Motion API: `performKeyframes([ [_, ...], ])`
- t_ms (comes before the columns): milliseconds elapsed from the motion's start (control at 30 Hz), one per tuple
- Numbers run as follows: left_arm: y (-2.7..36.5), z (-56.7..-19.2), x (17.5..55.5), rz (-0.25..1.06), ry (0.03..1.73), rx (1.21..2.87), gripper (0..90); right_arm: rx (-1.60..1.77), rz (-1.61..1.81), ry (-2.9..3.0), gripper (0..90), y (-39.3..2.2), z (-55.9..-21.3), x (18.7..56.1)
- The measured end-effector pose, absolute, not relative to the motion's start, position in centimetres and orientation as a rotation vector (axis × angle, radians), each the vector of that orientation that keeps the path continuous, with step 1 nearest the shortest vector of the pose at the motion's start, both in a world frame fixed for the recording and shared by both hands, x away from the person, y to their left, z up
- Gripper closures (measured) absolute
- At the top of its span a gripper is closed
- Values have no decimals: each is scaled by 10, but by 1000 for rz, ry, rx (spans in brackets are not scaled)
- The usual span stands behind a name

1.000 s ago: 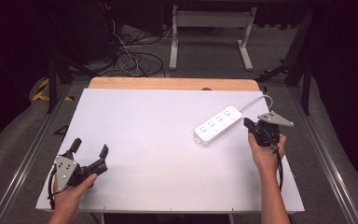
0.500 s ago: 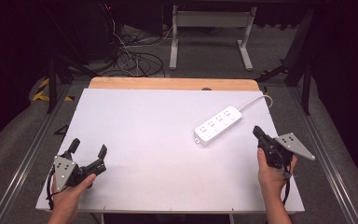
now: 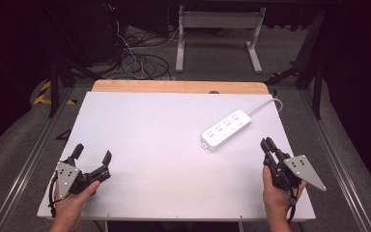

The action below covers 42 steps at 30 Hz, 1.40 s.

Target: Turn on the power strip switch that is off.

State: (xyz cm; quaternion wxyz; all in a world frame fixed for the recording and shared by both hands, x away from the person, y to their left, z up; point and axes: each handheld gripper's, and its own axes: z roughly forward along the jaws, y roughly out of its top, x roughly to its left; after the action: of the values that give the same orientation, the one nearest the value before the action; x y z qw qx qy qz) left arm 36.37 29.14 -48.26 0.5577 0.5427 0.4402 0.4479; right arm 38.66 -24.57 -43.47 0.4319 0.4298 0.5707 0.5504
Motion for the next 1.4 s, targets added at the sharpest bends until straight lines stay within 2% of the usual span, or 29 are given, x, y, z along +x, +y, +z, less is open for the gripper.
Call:
performKeyframes([
  [167,291,-483,364,1055,1042,1285,74,1094,1338,1386,483,-247,-438,391],
  [233,291,-483,364,1052,1041,1285,74,1099,1335,1369,359,-247,-439,393],
  [300,291,-484,364,1052,1038,1292,74,1127,1308,1350,199,-244,-441,396],
  [467,291,-484,364,1049,1038,1290,74,1127,1283,1330,88,-241,-444,399],
  [633,291,-485,365,1050,1041,1293,74,1116,1283,1330,64,-240,-444,399],
  [1400,287,-484,365,1040,1029,1294,74,1132,1265,1347,73,-243,-445,398],
])
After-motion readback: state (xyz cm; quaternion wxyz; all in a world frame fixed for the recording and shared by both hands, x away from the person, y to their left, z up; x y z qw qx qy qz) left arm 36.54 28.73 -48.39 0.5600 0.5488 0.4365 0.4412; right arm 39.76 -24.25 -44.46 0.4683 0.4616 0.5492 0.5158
